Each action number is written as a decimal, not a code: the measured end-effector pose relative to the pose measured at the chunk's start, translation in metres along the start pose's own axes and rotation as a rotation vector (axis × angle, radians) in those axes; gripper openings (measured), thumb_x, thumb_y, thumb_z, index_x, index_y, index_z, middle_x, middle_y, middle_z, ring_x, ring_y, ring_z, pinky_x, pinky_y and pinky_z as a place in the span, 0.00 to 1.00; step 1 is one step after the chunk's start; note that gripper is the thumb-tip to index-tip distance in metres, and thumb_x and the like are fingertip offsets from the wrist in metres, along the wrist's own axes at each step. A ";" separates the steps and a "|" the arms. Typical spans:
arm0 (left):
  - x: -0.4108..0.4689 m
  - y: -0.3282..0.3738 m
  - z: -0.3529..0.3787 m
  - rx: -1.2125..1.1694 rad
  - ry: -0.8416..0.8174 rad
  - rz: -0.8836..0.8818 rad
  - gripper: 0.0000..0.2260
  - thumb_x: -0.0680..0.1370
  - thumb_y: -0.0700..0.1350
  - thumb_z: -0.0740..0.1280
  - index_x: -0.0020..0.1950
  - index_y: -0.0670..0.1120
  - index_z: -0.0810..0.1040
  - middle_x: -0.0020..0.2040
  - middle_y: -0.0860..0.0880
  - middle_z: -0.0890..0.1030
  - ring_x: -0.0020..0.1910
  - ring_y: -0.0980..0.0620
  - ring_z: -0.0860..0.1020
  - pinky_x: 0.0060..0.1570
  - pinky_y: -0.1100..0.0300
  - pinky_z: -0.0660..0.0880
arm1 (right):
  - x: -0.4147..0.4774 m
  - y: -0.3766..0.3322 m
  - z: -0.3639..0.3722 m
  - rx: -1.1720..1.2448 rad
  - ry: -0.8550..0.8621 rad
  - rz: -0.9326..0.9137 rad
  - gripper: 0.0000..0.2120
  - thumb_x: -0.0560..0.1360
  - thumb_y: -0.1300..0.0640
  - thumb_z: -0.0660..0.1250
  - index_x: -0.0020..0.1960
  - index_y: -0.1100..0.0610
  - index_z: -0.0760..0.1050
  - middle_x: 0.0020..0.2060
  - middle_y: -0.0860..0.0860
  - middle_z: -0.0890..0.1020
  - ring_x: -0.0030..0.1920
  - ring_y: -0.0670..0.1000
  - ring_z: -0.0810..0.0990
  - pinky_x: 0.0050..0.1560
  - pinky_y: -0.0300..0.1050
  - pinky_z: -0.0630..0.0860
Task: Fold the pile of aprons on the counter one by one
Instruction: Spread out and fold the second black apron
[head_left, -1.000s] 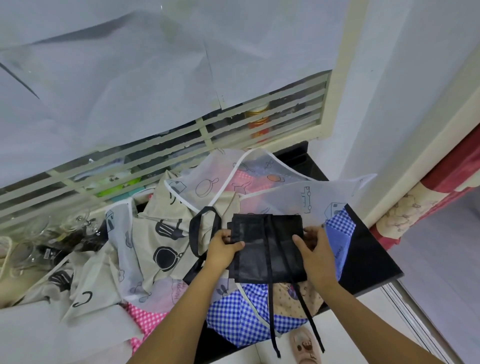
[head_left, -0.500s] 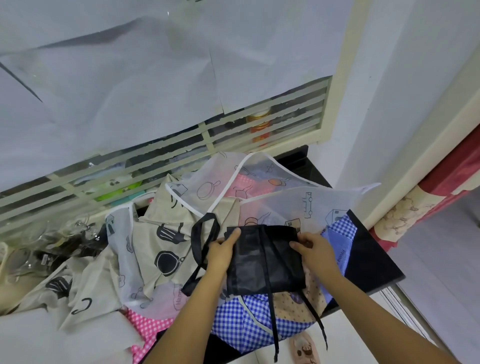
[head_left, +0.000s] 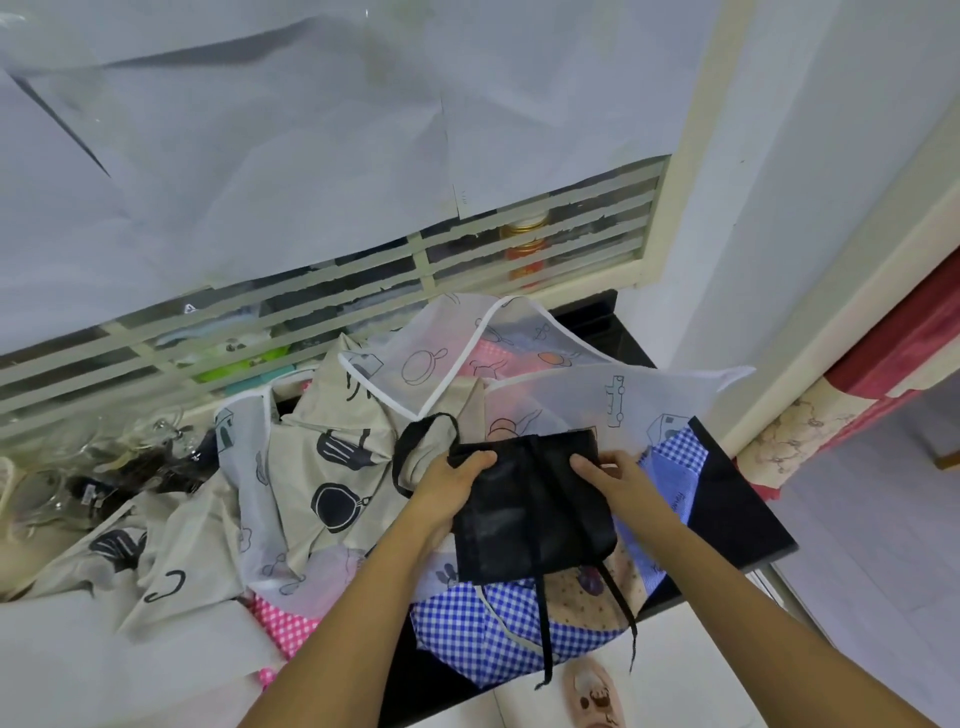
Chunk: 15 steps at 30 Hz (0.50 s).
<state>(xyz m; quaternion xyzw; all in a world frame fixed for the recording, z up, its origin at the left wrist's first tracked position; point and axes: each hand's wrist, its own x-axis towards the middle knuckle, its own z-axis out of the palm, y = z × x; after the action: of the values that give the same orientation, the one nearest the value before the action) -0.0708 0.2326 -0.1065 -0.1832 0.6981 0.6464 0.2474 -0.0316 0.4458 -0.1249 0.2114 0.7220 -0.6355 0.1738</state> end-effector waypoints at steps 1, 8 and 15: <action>-0.003 0.004 0.000 -0.015 -0.015 -0.005 0.09 0.78 0.46 0.67 0.51 0.42 0.81 0.46 0.41 0.85 0.47 0.43 0.82 0.49 0.51 0.79 | -0.004 -0.004 0.000 0.002 -0.010 -0.021 0.24 0.74 0.39 0.64 0.62 0.54 0.70 0.56 0.49 0.77 0.56 0.50 0.76 0.57 0.45 0.75; -0.035 0.058 -0.017 0.345 -0.188 0.399 0.18 0.74 0.50 0.71 0.63 0.57 0.77 0.64 0.57 0.76 0.60 0.56 0.76 0.59 0.57 0.76 | -0.030 -0.056 -0.002 -0.058 0.143 -0.339 0.18 0.80 0.46 0.57 0.48 0.60 0.75 0.41 0.49 0.79 0.43 0.44 0.76 0.40 0.29 0.69; -0.078 0.104 -0.015 1.079 -0.137 0.703 0.14 0.75 0.56 0.70 0.57 0.52 0.76 0.49 0.54 0.81 0.46 0.56 0.78 0.47 0.59 0.75 | -0.046 -0.117 -0.007 -0.251 0.080 -0.580 0.17 0.80 0.51 0.60 0.36 0.58 0.71 0.32 0.53 0.75 0.34 0.46 0.74 0.38 0.37 0.67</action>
<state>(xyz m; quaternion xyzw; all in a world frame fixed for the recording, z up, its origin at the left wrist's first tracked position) -0.0690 0.2224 0.0244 0.2483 0.9258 0.2574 0.1223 -0.0540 0.4368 -0.0017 -0.0015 0.8311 -0.5557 -0.0185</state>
